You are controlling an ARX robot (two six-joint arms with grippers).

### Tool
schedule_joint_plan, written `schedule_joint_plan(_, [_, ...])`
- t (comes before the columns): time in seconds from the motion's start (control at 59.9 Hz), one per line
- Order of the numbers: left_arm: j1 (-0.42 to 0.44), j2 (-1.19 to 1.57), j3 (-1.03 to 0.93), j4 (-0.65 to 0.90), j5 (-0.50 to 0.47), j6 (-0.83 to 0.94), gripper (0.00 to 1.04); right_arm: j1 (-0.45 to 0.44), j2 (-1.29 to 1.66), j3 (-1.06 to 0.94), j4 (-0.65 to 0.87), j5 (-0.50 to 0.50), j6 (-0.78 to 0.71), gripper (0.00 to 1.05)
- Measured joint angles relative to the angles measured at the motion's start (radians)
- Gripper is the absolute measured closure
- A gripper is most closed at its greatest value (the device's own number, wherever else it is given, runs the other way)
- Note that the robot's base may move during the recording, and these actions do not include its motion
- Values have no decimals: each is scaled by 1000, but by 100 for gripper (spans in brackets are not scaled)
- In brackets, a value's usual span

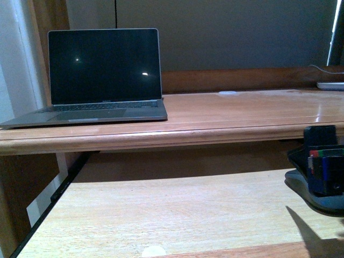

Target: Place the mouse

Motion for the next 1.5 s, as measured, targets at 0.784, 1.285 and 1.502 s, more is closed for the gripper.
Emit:
schedule_joint_plan(0.784, [0, -334, -16, -330, 0, 0, 102, -21, 256, 167, -136, 144, -168, 7])
schedule_joint_plan(1.285, [0, -338, -16, -332, 0, 0, 102, -55, 195, 177, -222, 98, -127, 47])
schedule_joint_plan(1.502, [0, -338, -16, -332, 0, 0, 74, -41, 152, 342, -305, 91, -66, 47])
